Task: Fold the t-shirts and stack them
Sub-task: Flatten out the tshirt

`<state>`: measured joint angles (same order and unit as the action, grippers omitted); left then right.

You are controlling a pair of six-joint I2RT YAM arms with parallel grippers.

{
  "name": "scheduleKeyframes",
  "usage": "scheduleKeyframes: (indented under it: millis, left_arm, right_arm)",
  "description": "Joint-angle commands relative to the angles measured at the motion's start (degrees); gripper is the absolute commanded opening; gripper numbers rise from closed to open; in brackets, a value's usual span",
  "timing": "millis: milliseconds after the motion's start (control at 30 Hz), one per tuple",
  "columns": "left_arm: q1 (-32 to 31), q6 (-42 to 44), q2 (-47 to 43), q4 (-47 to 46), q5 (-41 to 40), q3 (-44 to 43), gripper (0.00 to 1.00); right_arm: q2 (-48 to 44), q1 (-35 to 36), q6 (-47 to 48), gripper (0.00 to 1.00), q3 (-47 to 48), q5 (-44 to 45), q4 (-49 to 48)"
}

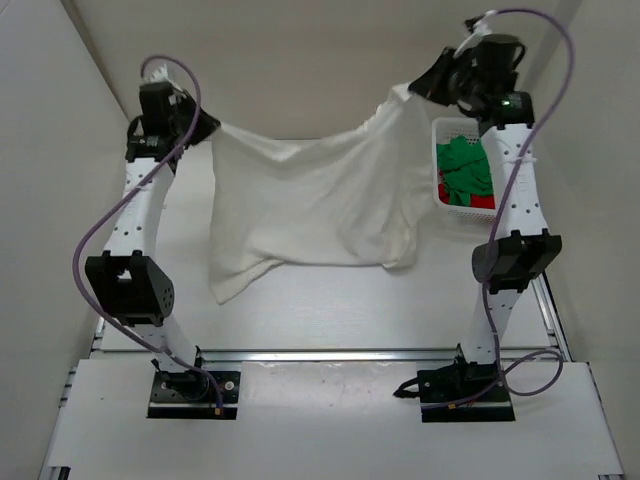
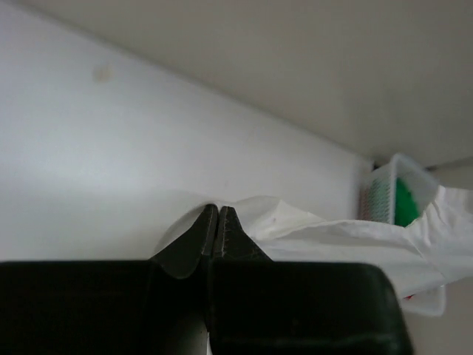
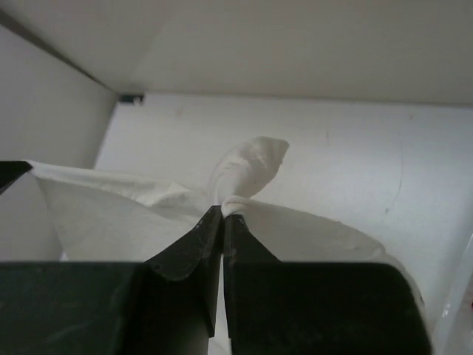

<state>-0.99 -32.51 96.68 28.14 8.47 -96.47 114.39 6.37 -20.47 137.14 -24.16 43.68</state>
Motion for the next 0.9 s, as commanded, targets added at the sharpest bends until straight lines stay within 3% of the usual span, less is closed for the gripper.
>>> scheduleKeyframes:
  millis: [0, 167, 233, 300, 400, 433, 500, 600, 767, 867]
  left_arm:
    - [3.43, -2.90, -4.31, -2.57, 1.03, -17.84, 0.00]
    - [10.39, -5.02, -7.20, -6.60, 1.20, -19.91, 0.00]
    - [11.10, -4.67, -9.21, -8.27, 0.24, -16.05, 0.00]
    - [11.02, -4.23, -12.12, -11.52, -0.82, -5.63, 0.00]
    - [11.54, -5.01, -18.88, -20.82, -1.96, 10.62, 0.00]
    - [11.63, -4.93, -20.03, -22.06, -2.49, 16.77, 0.00]
    - [11.45, -4.23, -25.21, -25.83, -5.03, 26.18, 0.00]
    - [11.54, -3.79, -30.31, -29.37, -6.71, 40.72, 0.00]
    - [12.68, -3.87, -37.44, -28.49, -5.58, 61.53, 0.00]
    - [12.33, -5.54, -41.66, -24.91, -4.70, 67.18, 0.00]
  right_arm:
    - [-8.20, -5.05, -10.27, 0.00, 6.57, -10.62, -25.51]
    - [-12.52, -12.33, -14.85, 0.00, 3.58, -16.08, -36.47]
    - [-13.05, -13.22, -14.86, 0.00, -0.18, -20.90, -37.35]
    - [-14.36, -13.05, -12.59, 0.00, -5.20, -24.25, -34.81]
    - [-19.62, -10.95, -4.77, 0.00, -27.53, -26.29, -32.86]
    - [-24.08, -10.85, -4.23, 0.00, -33.02, -26.11, -35.13]
    - [-29.97, -11.20, -4.93, 0.00, -53.81, -25.85, -42.68]
    - [-37.90, -12.35, -5.29, 0.00, -72.30, -25.41, -43.87]
    - [-51.61, -13.22, -3.52, 0.00, -93.79, -16.72, -33.42]
    - [-58.73, -13.50, -4.93, 0.00, -105.38, -15.21, -27.52]
